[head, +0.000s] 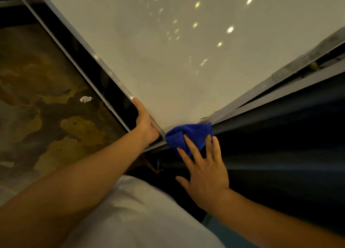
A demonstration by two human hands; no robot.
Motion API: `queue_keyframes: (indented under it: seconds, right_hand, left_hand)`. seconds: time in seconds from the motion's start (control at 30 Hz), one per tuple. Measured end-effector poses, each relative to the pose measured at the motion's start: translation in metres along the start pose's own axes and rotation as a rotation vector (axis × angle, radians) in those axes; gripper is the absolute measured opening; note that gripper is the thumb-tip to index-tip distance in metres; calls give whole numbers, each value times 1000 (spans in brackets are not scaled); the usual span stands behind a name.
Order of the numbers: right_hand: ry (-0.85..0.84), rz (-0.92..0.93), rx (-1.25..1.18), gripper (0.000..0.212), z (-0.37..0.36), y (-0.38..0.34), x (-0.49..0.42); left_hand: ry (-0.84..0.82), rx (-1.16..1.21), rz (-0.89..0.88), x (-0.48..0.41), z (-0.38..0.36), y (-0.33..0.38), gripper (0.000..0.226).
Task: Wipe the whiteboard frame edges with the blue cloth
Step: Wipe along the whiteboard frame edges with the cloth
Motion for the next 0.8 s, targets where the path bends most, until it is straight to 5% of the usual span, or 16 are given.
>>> queue_keyframes:
  seconds: [0.23, 0.8]
  right_hand:
    - [-52, 132, 410, 82, 6, 21, -11]
    - [199, 469, 773, 87, -11, 52, -3]
  left_hand:
    - [105, -14, -52, -5, -5, -23, 94]
    - [242, -42, -226, 9, 12, -7, 79]
Point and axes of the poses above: each hand's wrist, its own x-axis away from the middle knuckle, its own z-axis out of the back of the hand, y = z × x, the point moved 9 cm from there along -x, towards the middle knuckle, and after that the axes turned 13 degrees about -z, right-handed, at the moved point
